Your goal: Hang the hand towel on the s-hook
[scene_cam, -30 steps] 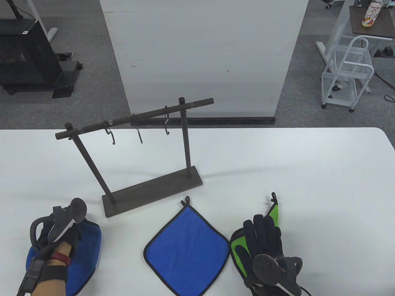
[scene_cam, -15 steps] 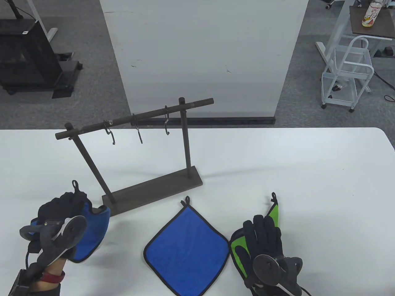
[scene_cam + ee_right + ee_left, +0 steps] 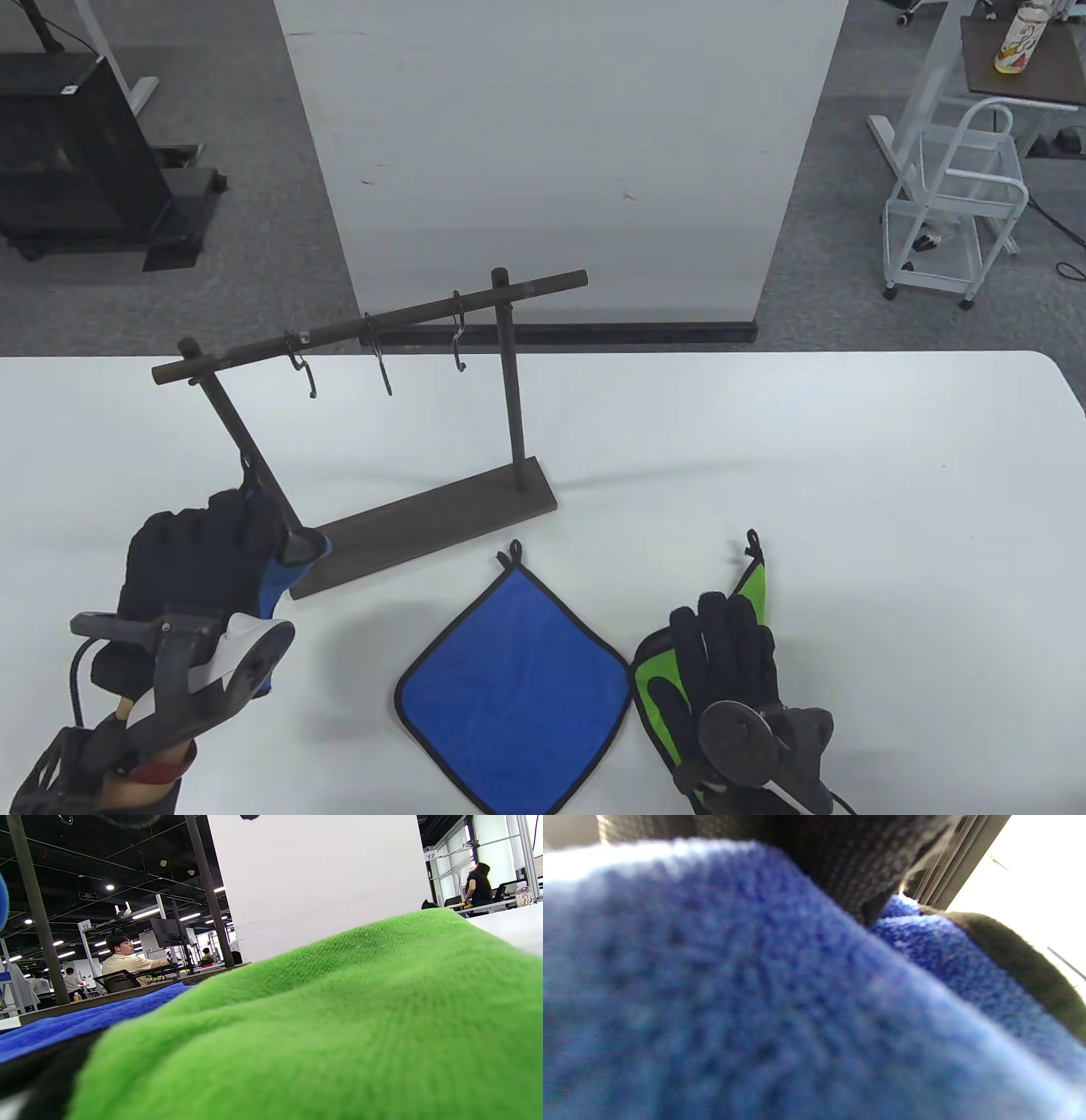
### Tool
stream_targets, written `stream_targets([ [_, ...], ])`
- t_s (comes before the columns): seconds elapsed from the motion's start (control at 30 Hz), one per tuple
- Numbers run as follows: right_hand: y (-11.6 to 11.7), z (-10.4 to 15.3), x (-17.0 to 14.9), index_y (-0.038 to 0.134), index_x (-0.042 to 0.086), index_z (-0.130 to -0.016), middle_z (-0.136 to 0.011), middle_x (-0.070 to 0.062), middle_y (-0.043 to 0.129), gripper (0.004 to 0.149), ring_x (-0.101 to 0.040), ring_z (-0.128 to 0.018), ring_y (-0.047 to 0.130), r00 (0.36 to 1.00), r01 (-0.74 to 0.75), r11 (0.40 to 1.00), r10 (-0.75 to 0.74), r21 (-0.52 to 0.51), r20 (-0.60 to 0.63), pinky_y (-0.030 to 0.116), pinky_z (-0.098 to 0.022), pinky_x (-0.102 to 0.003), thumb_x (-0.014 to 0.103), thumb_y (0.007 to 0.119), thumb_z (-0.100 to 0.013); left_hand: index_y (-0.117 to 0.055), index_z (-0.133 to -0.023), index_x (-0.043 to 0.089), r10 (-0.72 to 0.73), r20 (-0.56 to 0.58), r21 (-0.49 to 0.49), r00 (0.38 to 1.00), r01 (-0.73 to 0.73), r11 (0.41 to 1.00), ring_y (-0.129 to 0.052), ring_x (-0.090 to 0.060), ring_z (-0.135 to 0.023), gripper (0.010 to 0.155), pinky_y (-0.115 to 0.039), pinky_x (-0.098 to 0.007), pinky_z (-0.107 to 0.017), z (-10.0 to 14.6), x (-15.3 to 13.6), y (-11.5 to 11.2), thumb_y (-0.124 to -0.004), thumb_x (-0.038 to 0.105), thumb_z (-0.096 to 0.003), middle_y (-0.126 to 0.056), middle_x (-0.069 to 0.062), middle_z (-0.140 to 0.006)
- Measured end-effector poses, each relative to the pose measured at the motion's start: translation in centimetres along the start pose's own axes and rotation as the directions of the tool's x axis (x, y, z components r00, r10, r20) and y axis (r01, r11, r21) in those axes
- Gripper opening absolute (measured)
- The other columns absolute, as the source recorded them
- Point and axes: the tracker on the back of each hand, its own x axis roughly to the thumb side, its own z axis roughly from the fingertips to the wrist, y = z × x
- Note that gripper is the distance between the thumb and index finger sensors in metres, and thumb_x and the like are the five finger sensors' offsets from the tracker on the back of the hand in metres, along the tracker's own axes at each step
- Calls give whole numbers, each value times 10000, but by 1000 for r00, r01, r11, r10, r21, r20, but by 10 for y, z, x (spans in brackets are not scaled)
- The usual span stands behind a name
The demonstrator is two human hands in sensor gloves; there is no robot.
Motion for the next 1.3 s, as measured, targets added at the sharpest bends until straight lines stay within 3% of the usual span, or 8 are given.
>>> stream_targets([
  [0.27,-1,1,0,395,256,-1107,-1194,-117,241,723,-395,-1072,141,1000,10,1000,-10,-4,2,263,-733,-553,593,613,-506,-873,-783,284,-3,45,11,999,3,1000,-997,-272,-549,378,-801,-507,-550,-32,13,9,-889,242,-407,-918,-45,-790],
  [0.47,-2,2,-2,397,255,-1107,-1194,-118,244,722,-396,-1072,142,1000,22,1000,-22,-10,2,262,-732,-554,591,614,-506,-873,-783,288,-27,84,-27,996,29,999,-997,-272,-555,378,-799,-507,-554,-48,22,-1,-887,240,-408,-919,-41,-793],
  [0.97,-3,3,-2,397,256,-1108,-1194,-120,237,721,-396,-1071,130,999,40,999,-40,-8,13,255,-732,-556,591,614,-507,-878,-778,297,-73,85,-109,994,82,991,-999,-271,-557,374,-800,-507,-558,-56,28,-32,-886,242,-408,-923,-35,-793],
  [1.3,-2,4,-1,396,254,-1109,-1194,-120,238,724,-396,-1070,128,999,49,999,-49,-1,16,254,-731,-558,592,613,-507,-879,-779,300,-72,94,-131,993,84,988,-997,-274,-564,372,-796,-509,-561,-60,33,-38,-882,241,-412,-922,-36,-797],
])
